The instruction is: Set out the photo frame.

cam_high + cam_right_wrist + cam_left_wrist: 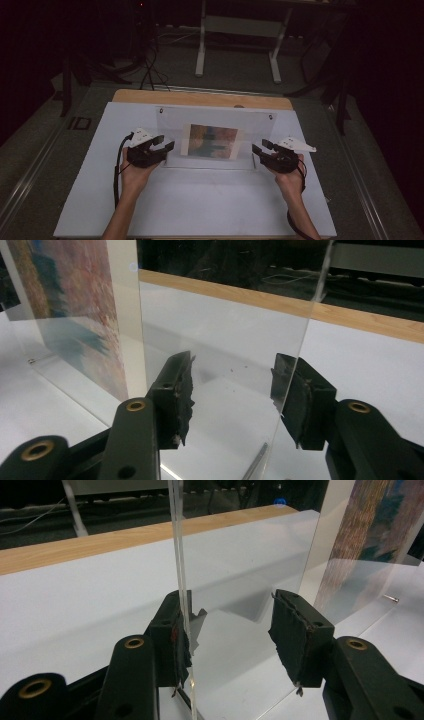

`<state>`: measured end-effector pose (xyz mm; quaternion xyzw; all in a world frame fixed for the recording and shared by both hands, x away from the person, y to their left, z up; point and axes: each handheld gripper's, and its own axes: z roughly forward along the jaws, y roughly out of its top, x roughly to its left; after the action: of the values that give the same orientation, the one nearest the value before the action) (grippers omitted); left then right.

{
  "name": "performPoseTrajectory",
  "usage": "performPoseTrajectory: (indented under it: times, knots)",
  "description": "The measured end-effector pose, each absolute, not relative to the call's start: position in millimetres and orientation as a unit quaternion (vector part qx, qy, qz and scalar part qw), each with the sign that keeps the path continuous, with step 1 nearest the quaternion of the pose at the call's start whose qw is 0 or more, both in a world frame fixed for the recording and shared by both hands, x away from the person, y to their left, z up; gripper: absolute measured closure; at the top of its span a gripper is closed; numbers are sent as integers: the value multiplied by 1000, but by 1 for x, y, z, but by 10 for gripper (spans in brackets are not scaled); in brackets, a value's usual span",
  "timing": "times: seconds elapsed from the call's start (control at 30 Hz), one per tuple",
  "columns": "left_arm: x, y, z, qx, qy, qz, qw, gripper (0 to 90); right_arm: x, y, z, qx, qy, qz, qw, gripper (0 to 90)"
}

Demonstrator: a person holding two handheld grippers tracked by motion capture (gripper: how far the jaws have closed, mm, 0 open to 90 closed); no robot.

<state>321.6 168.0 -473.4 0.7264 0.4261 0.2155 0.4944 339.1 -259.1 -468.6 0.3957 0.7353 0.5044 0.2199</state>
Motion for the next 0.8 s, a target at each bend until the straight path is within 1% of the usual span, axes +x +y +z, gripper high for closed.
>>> performPoseTrajectory:
  times: [0.1, 0.57, 0.63, 0.73, 0.8]
  knots:
    - [320, 168, -474, 726, 425, 216, 496, 509, 338, -262, -470, 392, 735, 510, 214, 520]
    - [318, 171, -482, 714, 422, 216, 515, 504, 336, -262, -472, 388, 733, 515, 217, 525]
    - [319, 171, -483, 713, 425, 212, 515, 495, 336, -262, -472, 388, 733, 514, 218, 520]
    - [320, 168, -485, 721, 425, 212, 505, 459, 336, -261, -472, 386, 735, 511, 222, 518]
    - [320, 168, -485, 722, 424, 212, 504, 455, 336, -261, -472, 386, 736, 510, 222, 519]
